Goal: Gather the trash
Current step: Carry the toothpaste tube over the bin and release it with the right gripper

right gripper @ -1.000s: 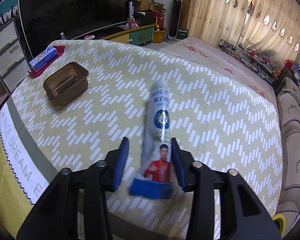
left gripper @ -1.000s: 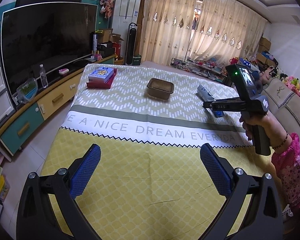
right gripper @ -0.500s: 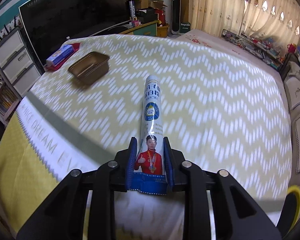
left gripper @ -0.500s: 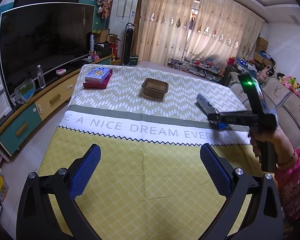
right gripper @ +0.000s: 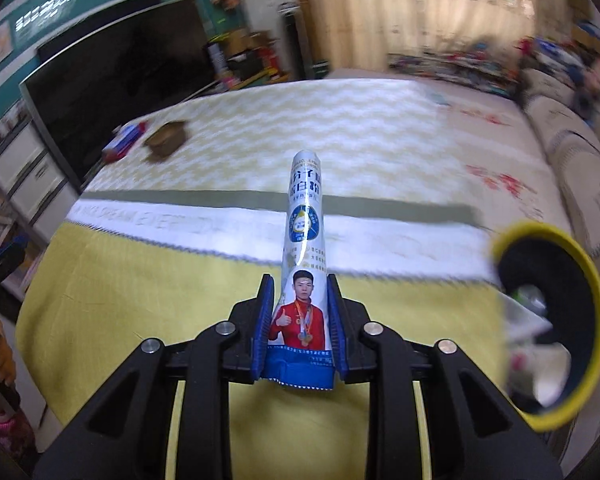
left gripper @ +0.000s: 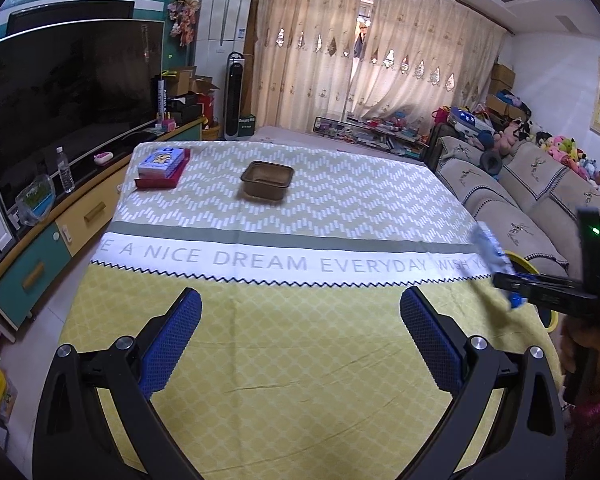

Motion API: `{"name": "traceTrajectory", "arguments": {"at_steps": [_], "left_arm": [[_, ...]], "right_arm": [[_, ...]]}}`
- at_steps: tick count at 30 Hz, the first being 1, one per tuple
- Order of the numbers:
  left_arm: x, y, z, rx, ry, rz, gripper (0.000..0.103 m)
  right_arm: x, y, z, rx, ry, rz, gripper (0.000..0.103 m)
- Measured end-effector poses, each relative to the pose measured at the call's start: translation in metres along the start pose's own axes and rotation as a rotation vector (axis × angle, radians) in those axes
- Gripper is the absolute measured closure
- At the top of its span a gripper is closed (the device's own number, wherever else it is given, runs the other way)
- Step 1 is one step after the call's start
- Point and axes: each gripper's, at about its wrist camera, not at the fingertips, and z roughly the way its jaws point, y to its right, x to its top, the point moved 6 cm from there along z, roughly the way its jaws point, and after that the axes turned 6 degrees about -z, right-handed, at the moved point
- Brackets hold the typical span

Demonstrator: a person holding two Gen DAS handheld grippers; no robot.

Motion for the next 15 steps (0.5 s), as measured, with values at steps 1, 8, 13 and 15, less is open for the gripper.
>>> {"name": "traceTrajectory", "arguments": {"at_steps": [1, 8, 13, 15], "left_arm": [[-0.001, 0.003, 0.0, -0.003, -0.002, 0.001, 0.005], [-0.004, 0.028, 0.002, -0.02, -0.022, 0.03, 0.005], [-0.005, 0.043, 0.001, -0.016, -0.023, 0.057, 0.005], [-0.005, 0.047, 0.001, -0.015, -0.026, 0.064, 0.005]], "right_arm": [[-0.005, 0.013, -0.007, -0.027, 0.006, 0.022, 0.078], [-0.046, 0.115, -0.034, -0.204, 0.008, 0.209, 0.078], [-0.06, 0.159, -0.027, -0.261, -0.002, 0.284, 0.076], [-0.062, 0.169, -0.023, -0.282, -0.006, 0.289, 0.072]]}}
